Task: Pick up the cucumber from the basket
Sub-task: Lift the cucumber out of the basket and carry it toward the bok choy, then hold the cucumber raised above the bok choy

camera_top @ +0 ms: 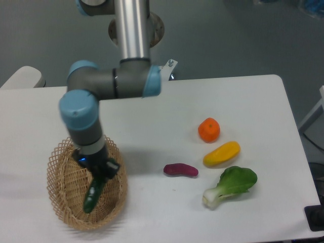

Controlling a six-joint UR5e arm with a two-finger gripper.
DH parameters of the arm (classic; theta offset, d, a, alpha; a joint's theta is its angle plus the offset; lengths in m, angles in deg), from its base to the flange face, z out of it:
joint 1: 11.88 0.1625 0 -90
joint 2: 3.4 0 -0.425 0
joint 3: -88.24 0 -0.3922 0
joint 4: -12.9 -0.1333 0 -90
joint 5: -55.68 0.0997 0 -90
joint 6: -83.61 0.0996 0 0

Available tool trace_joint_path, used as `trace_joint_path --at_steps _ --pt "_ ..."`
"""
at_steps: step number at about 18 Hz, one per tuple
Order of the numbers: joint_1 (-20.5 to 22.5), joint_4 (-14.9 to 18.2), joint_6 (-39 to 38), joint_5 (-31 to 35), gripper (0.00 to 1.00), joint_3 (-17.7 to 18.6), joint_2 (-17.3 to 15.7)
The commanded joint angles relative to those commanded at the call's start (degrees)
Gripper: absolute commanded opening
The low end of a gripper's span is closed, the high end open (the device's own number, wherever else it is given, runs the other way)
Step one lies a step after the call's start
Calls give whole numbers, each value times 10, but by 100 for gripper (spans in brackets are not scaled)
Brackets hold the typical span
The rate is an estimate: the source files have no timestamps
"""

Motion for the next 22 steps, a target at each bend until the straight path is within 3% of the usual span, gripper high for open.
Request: trace_joint_path --at_steps 7,13,17,22 --pt "118 56 173 0 22 -33 -19" --pt "220 59 337 -4 22 -40 -14" --pt "258 60 415 -6 22 -49 -4" --pt "268 60 433 -13 22 -55 -1"
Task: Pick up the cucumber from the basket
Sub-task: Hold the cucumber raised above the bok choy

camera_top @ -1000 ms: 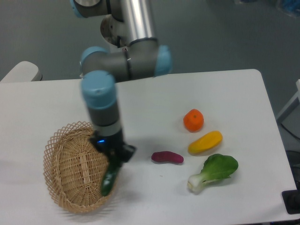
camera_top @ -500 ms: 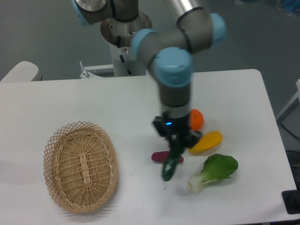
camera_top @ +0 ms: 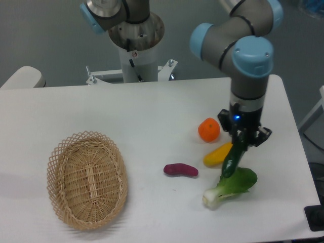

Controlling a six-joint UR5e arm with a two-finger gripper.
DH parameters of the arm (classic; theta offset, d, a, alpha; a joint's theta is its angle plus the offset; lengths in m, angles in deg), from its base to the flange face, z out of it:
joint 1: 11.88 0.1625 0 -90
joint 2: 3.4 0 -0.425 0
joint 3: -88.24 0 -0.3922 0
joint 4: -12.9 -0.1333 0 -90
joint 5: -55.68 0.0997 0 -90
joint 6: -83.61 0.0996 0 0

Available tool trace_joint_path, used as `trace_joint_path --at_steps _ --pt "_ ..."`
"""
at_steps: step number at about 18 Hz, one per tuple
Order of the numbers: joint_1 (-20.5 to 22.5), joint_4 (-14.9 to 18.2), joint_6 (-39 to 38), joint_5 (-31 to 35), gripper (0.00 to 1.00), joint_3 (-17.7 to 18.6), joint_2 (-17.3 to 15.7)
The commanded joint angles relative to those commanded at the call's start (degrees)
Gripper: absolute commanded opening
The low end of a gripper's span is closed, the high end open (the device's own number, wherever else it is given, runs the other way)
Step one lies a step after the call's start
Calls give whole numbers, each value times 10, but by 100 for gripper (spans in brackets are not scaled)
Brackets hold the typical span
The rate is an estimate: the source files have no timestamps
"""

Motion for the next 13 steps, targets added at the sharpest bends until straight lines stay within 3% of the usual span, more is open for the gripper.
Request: trace_joint_path --at_steps 13 --pt "-6 0 -1 -1 22 -4 9"
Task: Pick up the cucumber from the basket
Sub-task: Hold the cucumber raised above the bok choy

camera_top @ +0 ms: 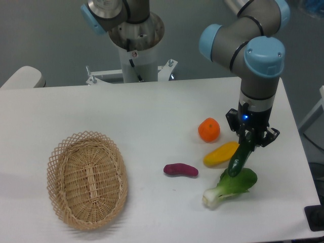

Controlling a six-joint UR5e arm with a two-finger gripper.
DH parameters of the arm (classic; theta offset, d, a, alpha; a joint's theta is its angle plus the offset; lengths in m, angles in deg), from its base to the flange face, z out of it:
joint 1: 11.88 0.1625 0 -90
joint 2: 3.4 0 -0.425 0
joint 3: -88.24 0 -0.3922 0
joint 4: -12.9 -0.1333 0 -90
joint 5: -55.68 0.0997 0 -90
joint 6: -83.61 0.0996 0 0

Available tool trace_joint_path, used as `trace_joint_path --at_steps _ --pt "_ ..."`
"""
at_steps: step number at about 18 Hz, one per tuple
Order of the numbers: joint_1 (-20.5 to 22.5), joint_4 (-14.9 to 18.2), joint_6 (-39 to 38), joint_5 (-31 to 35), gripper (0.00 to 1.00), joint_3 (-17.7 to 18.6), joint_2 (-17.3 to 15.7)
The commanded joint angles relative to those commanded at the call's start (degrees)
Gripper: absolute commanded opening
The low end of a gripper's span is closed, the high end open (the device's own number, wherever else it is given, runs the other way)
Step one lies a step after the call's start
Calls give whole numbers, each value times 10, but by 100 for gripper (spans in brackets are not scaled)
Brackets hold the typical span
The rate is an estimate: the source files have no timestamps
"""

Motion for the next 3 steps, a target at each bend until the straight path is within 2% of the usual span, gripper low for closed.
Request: trace_joint_path --at_steps 3 --pt "0 0 0 0 22 -2 0"
